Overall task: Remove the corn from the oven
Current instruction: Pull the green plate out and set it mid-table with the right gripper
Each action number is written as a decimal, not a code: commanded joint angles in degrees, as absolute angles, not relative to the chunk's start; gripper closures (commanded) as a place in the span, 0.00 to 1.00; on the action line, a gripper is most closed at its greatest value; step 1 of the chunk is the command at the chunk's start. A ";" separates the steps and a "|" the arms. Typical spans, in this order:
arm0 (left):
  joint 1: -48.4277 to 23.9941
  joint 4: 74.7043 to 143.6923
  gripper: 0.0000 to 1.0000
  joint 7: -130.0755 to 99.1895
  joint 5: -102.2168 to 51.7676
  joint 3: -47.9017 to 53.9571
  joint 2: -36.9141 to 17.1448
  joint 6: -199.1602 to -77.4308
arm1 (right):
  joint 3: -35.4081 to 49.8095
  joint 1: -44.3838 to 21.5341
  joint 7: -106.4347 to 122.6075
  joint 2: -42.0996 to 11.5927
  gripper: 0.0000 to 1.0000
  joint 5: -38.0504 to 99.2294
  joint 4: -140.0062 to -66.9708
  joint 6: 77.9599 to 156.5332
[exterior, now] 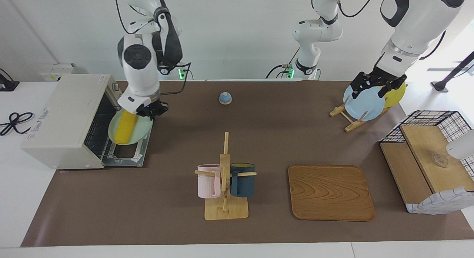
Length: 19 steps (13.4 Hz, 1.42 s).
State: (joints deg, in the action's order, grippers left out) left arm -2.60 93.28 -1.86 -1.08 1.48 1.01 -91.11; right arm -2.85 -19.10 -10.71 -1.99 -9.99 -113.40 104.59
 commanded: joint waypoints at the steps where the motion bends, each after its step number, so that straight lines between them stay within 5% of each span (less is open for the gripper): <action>1: -2.90 94.65 0.00 -2.29 0.00 1.49 1.49 -92.72 | -2.90 -25.99 -20.71 -7.27 1.00 -10.99 -107.16 102.22; 7: -2.81 94.83 0.00 -2.11 0.00 1.49 1.49 -93.16 | -2.29 -39.01 -43.48 -28.80 1.00 -10.37 -80.09 92.28; 14: -2.81 95.89 0.00 -1.85 -0.09 1.49 1.76 -94.75 | -0.44 -41.31 -49.12 -27.78 1.00 -5.80 -93.93 114.75; 18: -2.81 96.24 0.00 -1.85 -0.26 1.49 1.84 -95.10 | -0.09 -41.13 -49.57 -27.60 1.00 -1.06 -95.45 119.69; 19: -2.81 96.41 0.00 -1.93 -0.26 1.49 2.11 -95.45 | -0.09 -40.87 -49.40 -27.68 0.91 -0.97 -95.19 120.58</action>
State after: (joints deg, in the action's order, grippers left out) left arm -2.61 94.54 -1.86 -1.08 1.48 0.88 -93.68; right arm -1.15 -42.06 -48.36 -29.51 -2.71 -92.91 117.65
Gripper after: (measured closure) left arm 0.000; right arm 0.974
